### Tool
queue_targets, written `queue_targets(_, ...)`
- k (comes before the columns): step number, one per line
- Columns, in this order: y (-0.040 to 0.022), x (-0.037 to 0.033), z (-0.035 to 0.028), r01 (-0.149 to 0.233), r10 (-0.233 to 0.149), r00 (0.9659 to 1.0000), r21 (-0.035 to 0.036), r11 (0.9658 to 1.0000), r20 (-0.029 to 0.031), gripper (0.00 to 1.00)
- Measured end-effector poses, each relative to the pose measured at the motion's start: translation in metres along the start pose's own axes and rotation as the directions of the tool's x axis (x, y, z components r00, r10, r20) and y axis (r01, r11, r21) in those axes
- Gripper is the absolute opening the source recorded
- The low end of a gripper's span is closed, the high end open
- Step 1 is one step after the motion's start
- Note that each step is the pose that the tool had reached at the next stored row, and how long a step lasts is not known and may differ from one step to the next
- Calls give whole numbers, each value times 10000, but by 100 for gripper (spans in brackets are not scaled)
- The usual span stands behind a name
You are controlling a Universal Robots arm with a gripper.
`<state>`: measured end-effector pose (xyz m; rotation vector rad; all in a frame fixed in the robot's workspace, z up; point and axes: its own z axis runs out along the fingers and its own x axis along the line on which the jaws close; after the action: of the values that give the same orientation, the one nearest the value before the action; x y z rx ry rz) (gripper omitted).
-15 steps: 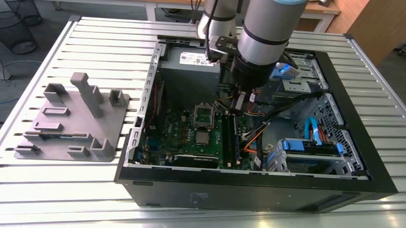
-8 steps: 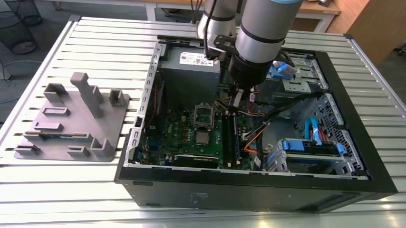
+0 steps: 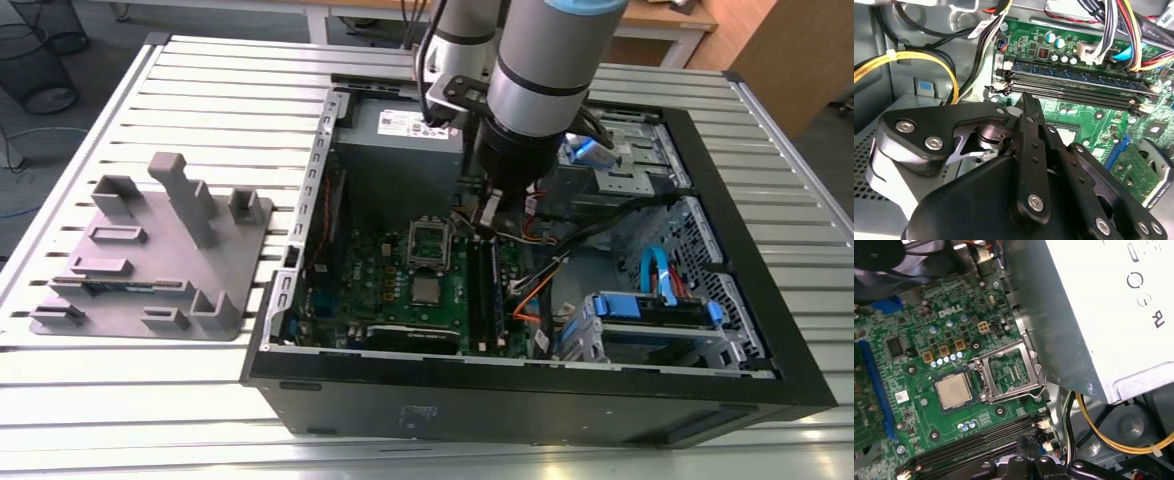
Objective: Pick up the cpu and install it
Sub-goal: 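Close the cpu cover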
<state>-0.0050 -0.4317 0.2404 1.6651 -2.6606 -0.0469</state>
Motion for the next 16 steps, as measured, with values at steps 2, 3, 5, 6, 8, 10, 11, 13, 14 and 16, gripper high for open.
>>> queue_targets(2, 4, -4, 23, -186, 186, 9998, 2, 9998, 4, 11)
queue_targets(3, 8, -8, 33, -265, 265, 9996, 3, 9996, 5, 11)
queue_targets(5, 19, -20, 49, -369, 369, 9993, 5, 9993, 7, 11)
queue_targets(6, 27, -27, 56, -402, 402, 9992, 5, 9992, 8, 11)
queue_targets(8, 55, -34, 68, -443, 443, 9990, 6, 9990, 11, 11)
queue_targets(10, 84, -41, 83, -467, 467, 9989, 7, 9989, 11, 11)
queue_targets(11, 95, -48, 94, -486, 486, 9988, 6, 9988, 13, 11)
queue_targets(13, 108, -68, 118, -562, 562, 9984, 7, 9984, 15, 11)
queue_targets(14, 111, -74, 130, -631, 631, 9980, 8, 9980, 18, 11)
queue_targets(16, 120, -84, 148, -759, 759, 9971, 10, 9971, 20, 11)
